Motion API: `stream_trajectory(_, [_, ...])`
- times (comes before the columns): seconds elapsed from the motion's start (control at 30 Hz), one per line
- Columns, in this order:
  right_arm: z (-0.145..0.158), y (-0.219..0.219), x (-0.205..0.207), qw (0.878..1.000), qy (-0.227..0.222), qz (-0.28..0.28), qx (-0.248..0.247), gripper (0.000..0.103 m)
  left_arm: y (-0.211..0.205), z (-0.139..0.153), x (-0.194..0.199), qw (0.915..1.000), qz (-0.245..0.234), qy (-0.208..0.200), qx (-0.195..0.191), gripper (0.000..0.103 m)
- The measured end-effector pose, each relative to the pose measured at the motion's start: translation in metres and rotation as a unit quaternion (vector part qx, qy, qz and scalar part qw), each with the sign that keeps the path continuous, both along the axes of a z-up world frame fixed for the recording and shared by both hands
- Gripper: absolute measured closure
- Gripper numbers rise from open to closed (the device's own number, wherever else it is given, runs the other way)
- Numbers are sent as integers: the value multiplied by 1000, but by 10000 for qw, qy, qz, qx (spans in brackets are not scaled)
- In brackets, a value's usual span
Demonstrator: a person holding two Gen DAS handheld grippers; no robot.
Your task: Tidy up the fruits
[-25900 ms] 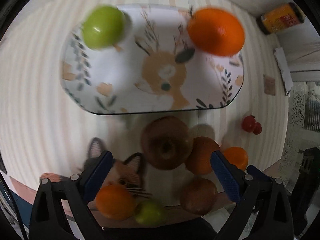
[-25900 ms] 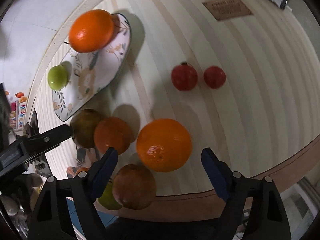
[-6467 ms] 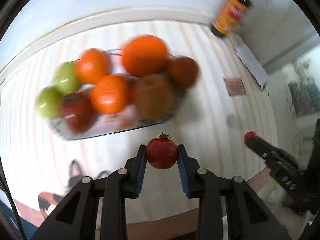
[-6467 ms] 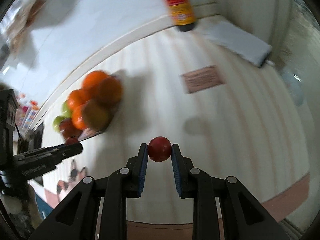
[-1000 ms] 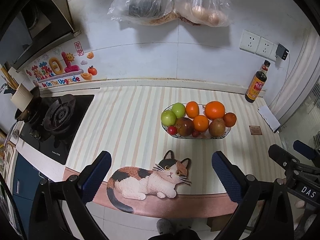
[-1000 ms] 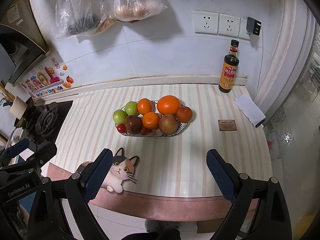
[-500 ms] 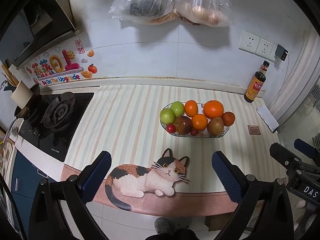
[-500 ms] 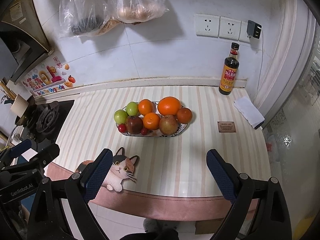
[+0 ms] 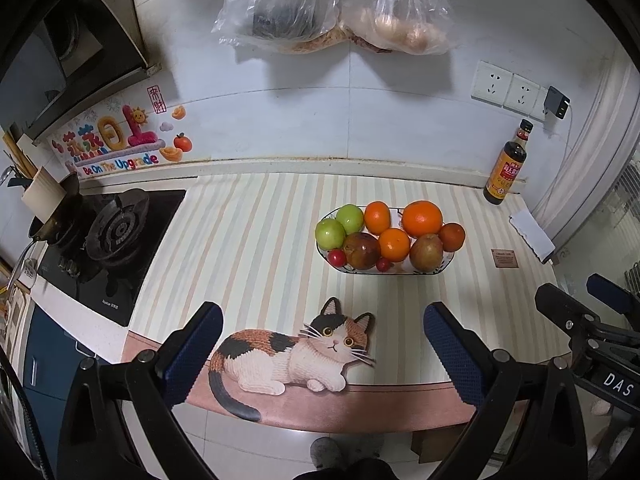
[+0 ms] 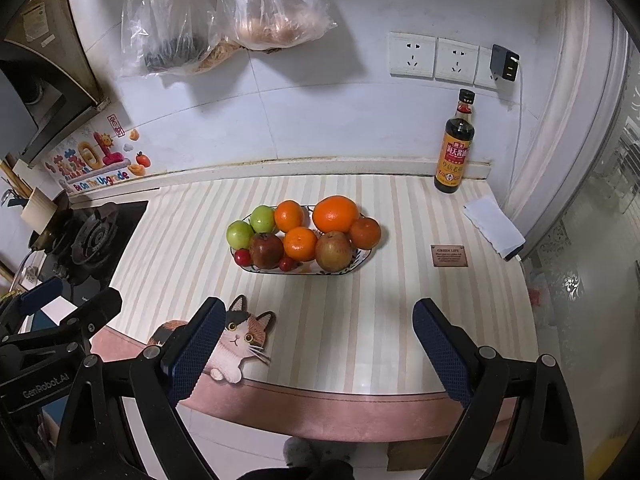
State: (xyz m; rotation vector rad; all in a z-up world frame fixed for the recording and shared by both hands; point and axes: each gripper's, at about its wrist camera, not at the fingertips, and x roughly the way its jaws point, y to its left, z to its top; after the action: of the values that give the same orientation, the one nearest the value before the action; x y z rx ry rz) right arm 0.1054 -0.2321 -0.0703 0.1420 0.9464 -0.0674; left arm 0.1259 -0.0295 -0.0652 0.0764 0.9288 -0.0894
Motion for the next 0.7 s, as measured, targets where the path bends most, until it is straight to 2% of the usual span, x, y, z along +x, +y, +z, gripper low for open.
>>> stream_trajectory(0.7, [7,-5,-11,10000,-26,-10,24,6,-6,6,-2,10000,-43,-51,17,0])
